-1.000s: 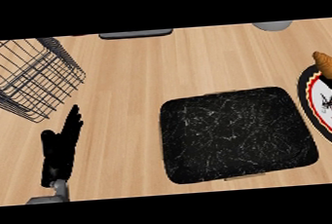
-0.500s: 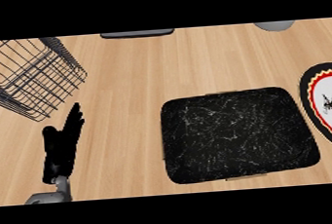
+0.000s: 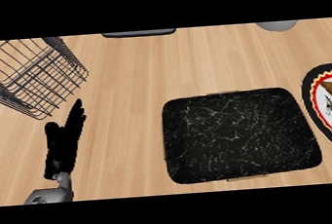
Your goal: Pick the croissant from the tray and place it in the plate
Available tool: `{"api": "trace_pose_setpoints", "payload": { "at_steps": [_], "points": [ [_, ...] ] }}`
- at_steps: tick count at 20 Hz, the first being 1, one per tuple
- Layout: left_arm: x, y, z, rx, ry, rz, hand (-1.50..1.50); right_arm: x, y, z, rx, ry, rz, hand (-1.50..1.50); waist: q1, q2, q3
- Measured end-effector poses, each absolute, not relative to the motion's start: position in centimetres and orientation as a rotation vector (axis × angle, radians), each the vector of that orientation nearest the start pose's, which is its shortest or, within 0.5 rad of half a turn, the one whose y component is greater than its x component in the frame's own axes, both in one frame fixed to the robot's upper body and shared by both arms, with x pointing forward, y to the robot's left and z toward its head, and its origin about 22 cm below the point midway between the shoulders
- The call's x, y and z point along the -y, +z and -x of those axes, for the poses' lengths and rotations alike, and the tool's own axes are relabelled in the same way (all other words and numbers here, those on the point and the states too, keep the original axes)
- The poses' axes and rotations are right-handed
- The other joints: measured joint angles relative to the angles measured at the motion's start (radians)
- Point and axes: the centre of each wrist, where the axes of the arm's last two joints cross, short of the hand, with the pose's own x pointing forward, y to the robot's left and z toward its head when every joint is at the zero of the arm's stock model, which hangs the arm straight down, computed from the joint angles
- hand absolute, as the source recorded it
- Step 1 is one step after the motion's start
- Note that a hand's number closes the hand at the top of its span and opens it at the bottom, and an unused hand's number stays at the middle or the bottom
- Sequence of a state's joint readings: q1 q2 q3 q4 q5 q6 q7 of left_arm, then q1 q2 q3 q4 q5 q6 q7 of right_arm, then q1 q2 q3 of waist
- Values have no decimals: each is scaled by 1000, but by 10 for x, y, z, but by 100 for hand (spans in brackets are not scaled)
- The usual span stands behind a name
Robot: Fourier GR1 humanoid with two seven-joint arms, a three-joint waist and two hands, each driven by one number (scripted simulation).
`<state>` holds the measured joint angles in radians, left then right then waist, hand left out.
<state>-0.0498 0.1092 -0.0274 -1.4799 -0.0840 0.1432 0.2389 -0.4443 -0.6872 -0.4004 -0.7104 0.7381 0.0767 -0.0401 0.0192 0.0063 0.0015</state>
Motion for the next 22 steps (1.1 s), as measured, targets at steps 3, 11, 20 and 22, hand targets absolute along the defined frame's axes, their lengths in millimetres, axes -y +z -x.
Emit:
{"api": "trace_pose_setpoints", "payload": {
  "at_steps": [3,11,20,22],
  "points": [
    [-249,-8,-253,1291,-43,-240,0,507,62,-295,945,572,969,-150,-1,0,0],
    [-249,-12,-250,1286,-27,-243,0,509,66,-299,1318,398,801,-150,-20,-6,0],
    [-249,-14,-244,1287,-33,-246,0,552,68,-260,1555,30,594,-150,-17,-5,0],
    [-245,-9,-246,1287,-35,-240,0,561,64,-248,1573,12,566,-150,-13,-4,0]
  ]
}}
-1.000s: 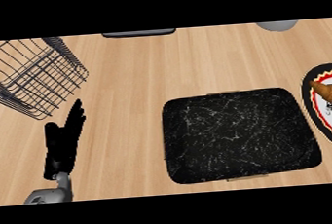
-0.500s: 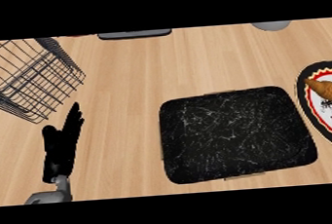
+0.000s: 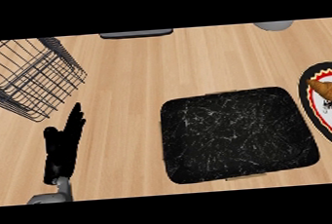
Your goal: Pick the croissant from the tray and place it in the plate
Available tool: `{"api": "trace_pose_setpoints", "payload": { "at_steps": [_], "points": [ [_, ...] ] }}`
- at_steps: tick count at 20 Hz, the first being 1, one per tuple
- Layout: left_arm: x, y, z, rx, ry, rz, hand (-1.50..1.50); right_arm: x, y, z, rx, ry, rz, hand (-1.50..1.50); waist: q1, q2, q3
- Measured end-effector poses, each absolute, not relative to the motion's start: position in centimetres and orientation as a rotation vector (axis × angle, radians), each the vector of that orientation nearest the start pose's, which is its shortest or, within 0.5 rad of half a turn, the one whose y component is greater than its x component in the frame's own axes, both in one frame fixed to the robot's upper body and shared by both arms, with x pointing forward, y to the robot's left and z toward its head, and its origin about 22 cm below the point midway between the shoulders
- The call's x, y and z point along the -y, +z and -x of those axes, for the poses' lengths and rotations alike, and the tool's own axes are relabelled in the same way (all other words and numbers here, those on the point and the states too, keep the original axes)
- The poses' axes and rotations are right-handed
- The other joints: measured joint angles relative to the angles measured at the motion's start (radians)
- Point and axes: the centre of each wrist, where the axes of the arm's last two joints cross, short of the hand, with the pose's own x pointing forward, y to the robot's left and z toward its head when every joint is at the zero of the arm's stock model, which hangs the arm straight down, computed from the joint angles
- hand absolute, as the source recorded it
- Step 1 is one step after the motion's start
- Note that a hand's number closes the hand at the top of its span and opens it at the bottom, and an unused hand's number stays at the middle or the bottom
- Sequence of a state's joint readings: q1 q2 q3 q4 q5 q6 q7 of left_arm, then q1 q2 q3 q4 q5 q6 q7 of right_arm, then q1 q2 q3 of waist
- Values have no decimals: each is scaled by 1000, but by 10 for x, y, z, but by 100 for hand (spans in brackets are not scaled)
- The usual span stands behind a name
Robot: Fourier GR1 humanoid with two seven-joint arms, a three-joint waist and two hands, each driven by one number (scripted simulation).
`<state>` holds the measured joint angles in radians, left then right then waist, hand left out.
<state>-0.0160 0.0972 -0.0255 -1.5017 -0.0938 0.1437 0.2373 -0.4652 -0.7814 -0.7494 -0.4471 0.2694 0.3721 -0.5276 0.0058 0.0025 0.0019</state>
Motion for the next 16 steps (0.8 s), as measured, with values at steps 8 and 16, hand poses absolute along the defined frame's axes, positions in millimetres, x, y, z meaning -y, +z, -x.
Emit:
{"api": "trace_pose_setpoints", "payload": {
  "at_steps": [8,16],
  "points": [
    [-247,-8,-248,1289,-42,-237,0,563,40,-231,1638,7,501,-150,5,1,0],
    [-252,-8,-248,1285,-35,-234,0,557,26,-230,1613,14,548,-150,6,1,0]
  ]
}}
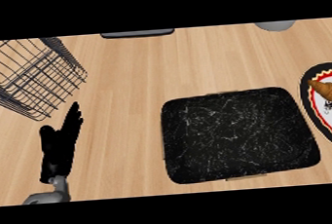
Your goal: Pick the croissant from the tray and place it in the plate
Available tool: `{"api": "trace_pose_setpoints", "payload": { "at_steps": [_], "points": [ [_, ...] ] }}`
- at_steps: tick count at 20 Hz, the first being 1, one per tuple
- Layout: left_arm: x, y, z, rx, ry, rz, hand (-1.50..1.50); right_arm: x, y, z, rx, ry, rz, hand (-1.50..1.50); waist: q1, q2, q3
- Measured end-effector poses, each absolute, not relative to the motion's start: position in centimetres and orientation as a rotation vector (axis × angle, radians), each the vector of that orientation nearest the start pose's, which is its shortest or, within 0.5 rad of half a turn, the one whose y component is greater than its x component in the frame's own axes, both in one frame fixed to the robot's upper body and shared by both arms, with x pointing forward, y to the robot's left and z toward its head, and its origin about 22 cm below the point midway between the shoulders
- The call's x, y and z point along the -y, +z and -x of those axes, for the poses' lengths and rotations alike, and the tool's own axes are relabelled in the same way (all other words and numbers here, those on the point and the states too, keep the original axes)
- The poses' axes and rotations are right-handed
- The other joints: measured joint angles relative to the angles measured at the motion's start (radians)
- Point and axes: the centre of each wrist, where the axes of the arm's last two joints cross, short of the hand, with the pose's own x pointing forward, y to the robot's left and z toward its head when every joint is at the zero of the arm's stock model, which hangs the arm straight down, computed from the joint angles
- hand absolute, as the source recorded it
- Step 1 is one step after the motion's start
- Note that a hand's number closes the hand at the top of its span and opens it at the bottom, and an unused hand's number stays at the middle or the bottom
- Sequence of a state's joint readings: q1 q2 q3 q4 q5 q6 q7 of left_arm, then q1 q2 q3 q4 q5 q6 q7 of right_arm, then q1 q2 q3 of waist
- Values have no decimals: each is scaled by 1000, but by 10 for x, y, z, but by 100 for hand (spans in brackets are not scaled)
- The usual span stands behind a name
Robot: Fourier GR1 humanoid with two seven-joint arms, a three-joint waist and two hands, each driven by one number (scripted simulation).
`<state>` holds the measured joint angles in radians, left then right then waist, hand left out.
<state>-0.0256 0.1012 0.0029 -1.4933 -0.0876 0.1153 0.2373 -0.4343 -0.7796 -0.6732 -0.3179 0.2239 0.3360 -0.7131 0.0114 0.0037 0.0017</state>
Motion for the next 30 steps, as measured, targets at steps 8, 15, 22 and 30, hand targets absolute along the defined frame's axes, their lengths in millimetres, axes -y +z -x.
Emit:
{"api": "trace_pose_setpoints", "payload": {
  "at_steps": [8,15,22,30],
  "points": [
    [-246,-12,-247,1290,-40,-241,0,554,19,-229,1560,19,621,-150,2,1,0],
    [-250,-11,-250,1290,-41,-233,0,564,19,-216,1523,8,684,-150,4,2,1],
    [-248,-11,-258,1297,-37,-233,0,576,18,-193,1498,0,731,-150,6,5,2],
    [-244,-8,-256,1294,-40,-239,0,589,21,-168,1485,-41,780,-150,9,5,4]
  ]
}}
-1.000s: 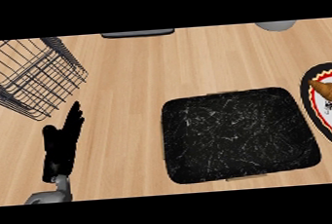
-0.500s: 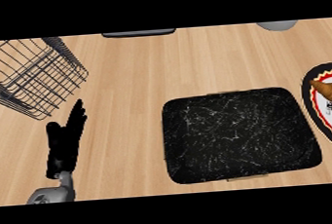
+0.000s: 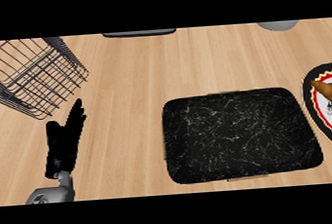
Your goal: Pick the croissant from the tray and place it in the plate
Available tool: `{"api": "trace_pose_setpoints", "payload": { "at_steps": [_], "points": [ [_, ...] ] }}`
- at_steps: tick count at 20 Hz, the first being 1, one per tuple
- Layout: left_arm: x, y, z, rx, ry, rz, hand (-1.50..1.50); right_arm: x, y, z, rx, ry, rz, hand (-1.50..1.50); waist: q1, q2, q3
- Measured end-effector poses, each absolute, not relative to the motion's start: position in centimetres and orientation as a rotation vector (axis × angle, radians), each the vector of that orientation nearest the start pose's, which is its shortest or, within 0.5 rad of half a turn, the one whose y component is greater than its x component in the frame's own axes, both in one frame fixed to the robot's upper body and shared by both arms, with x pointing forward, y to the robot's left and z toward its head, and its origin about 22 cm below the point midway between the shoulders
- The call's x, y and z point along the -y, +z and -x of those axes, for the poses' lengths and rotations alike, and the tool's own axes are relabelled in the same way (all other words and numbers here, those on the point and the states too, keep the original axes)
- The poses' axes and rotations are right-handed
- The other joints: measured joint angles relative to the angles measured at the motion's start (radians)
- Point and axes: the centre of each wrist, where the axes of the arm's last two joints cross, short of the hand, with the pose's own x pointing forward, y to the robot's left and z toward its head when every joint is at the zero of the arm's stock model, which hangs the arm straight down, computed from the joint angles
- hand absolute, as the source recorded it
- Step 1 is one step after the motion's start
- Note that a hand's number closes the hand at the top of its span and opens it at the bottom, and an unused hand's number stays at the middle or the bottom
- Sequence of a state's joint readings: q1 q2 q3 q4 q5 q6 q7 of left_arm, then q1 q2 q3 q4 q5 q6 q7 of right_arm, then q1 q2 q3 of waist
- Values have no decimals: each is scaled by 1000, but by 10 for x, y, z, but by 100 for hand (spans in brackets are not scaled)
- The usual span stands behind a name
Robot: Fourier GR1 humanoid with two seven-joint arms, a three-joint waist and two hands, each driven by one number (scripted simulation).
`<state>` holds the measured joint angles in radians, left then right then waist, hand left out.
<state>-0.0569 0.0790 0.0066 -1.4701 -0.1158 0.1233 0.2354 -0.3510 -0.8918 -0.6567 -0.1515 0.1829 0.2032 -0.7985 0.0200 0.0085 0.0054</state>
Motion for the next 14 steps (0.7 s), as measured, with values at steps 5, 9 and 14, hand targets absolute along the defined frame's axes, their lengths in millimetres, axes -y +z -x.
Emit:
{"api": "trace_pose_setpoints", "payload": {
  "at_steps": [5,9,14],
  "points": [
    [-246,-8,-254,1299,-40,-231,0,597,24,-153,1487,-80,817,-150,1,1,1],
    [-245,-9,-251,1299,-46,-230,0,601,26,-145,1464,-113,861,-150,3,1,2],
    [-241,-11,-249,1299,-42,-223,0,603,23,-136,1433,-111,893,-150,3,2,2]
  ]
}}
